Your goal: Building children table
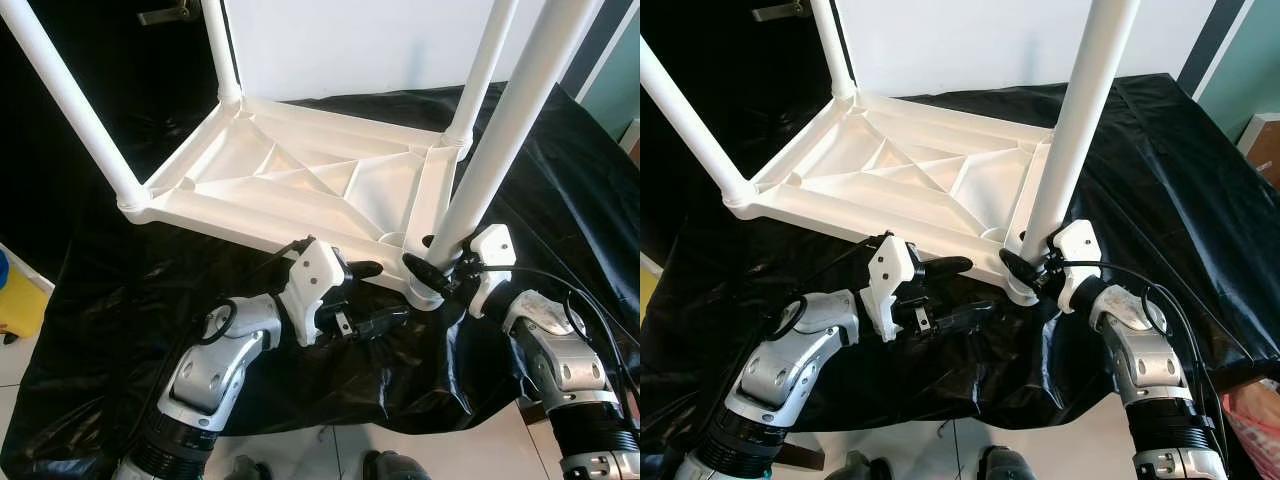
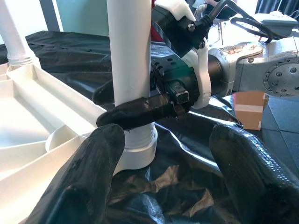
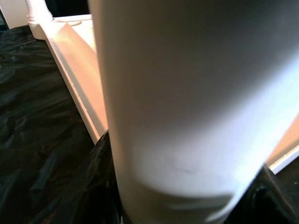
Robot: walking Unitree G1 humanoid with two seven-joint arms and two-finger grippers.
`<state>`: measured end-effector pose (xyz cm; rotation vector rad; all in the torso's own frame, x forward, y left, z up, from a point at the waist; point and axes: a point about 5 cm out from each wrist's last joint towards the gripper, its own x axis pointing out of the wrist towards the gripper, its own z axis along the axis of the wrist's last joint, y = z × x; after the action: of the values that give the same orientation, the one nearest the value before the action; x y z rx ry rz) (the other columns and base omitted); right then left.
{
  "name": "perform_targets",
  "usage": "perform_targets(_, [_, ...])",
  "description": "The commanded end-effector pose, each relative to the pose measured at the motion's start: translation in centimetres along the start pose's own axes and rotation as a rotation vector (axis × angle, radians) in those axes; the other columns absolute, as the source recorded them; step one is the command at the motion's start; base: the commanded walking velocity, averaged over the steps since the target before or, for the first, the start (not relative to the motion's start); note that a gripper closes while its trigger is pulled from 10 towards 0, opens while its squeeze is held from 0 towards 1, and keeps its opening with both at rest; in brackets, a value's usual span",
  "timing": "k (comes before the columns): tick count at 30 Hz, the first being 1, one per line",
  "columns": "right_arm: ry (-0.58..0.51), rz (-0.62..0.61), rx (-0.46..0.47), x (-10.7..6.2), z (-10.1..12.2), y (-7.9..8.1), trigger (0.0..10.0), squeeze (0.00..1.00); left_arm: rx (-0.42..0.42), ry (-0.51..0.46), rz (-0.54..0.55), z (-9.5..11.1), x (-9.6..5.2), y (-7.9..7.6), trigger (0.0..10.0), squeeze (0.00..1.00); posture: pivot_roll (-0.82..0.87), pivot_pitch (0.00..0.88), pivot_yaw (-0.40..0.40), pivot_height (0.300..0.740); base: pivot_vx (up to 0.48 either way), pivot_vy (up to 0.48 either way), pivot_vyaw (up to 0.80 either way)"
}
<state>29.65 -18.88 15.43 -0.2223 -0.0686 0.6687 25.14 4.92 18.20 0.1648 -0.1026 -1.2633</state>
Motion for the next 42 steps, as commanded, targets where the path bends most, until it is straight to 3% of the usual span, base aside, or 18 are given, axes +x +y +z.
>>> perform_targets(1, [0.021, 0.029, 0.006, 0.1, -0.6, 0.9, 0.0, 0.0, 0.003, -0.006, 0.028, 0.0, 0.0, -0.1, 10.0, 0.0, -0.13, 0.1, 0.019, 0.74, 0.0, 0.0, 0.0])
perform_targets(8, [-0.006, -0.12, 0.029, 0.0, -0.3, 1.5, 0.0, 0.0, 0.002, -0.015, 0.045, 0.1, -0.1, 0.1, 10.0, 0.0, -0.13, 0.104, 0.014, 0.74, 0.0, 0.0, 0.0])
perform_targets(10, [-0.006, -0.229, 0.038, 0.0, -0.3, 2.3, 0.0, 0.0, 0.001, -0.015, 0.043, 0.0, 0.1, 0.0, 10.0, 0.0, -0.14, 0.106, 0.016, 0.74, 0.0, 0.0, 0.0])
perform_targets(12, [-0.008, -0.258, 0.046, -0.1, -0.3, 2.6, 0.0, 0.0, 0.001, -0.015, 0.042, 0.0, 0.1, 0.0, 10.0, 0.0, -0.14, 0.106, 0.016, 0.74, 0.0, 0.0, 0.0])
perform_targets(13, [-0.014, -0.338, 0.074, 0.0, -0.1, 3.7, 0.0, 0.0, -0.002, -0.017, 0.039, 0.0, 0.2, 0.0, 10.0, 0.0, -0.15, 0.109, 0.02, 0.74, 0.0, 0.0, 0.0])
perform_targets(17, [-0.017, -0.37, 0.083, 0.1, 0.0, 4.1, 0.0, 0.0, -0.003, -0.018, 0.038, 0.0, 0.2, 0.0, 10.0, 0.0, -0.15, 0.11, 0.02, 0.74, 0.0, 0.0, 0.0])
perform_targets(19, [0.004, -0.505, 0.121, 0.4, -0.1, 5.1, 0.0, 0.0, -0.006, -0.02, 0.028, 0.0, 0.3, -0.1, 10.0, 0.0, -0.16, 0.115, 0.024, 0.74, 0.0, 0.0, 0.0])
perform_targets(23, [0.027, -0.651, 0.153, 1.0, 0.1, 6.2, 0.0, 0.0, -0.007, -0.023, 0.019, 0.1, 0.4, -0.2, 10.0, 0.0, -0.16, 0.118, 0.024, 0.74, 0.0, 0.0, 0.0])
perform_targets(27, [0.02, -0.671, 0.174, 1.5, 0.4, 7.2, 0.0, 0.0, -0.007, -0.024, 0.018, 0.1, 0.4, -0.2, 10.0, 0.0, -0.16, 0.119, 0.026, 0.74, 0.0, 0.0, 0.0])
perform_targets(33, [0.023, -0.673, 0.167, 1.3, 0.6, 7.1, 0.0, 0.0, -0.008, -0.025, 0.014, 0.1, 0.5, -0.3, 10.0, 0.0, -0.16, 0.12, 0.024, 0.74, 0.0, 0.0, 0.0])
perform_targets(34, [0.018, -0.669, 0.163, 1.4, 0.7, 7.2, 3.5, 0.0, -0.008, -0.026, 0.016, 0.1, 0.5, -0.2, 10.0, 0.0, -0.16, 0.12, 0.023, 0.74, 0.0, 0.0, 0.0])
perform_targets(36, [0.017, -0.671, 0.161, 1.4, 0.8, 7.2, 3.5, 0.0, -0.008, -0.027, 0.017, 0.2, 0.5, -0.2, 10.0, 0.0, -0.16, 0.12, 0.023, 0.74, 0.0, 0.0, 0.0])
perform_targets(37, [0.015, -0.672, 0.164, 1.4, 0.9, 7.2, 10.0, 0.0, -0.007, -0.027, 0.018, 0.2, 0.5, -0.2, 10.0, 0.0, -0.16, 0.12, 0.021, 0.74, 0.0, 0.0, 0.0])
perform_targets(40, [0.015, -0.682, 0.171, 1.5, 1.1, 7.4, 10.0, 0.0, -0.007, -0.027, 0.02, 0.2, 0.4, -0.2, 10.0, 0.0, -0.15, 0.122, 0.02, 0.74, 0.0, 0.0, 0.0])
perform_targets(41, [0.012, -0.676, 0.177, 1.5, 1.2, 7.4, 10.0, 0.18, -0.007, -0.027, 0.022, 0.2, 0.4, -0.2, 10.0, 0.0, -0.15, 0.123, 0.02, 0.74, 0.0, 0.0, 0.0])
perform_targets(42, [0.005, -0.671, 0.18, 1.5, 1.2, 7.4, 10.0, 1.0, -0.008, -0.026, 0.024, 0.2, 0.4, -0.2, 10.0, 0.0, -0.15, 0.124, 0.019, 0.74, 0.0, 0.0, 0.0])
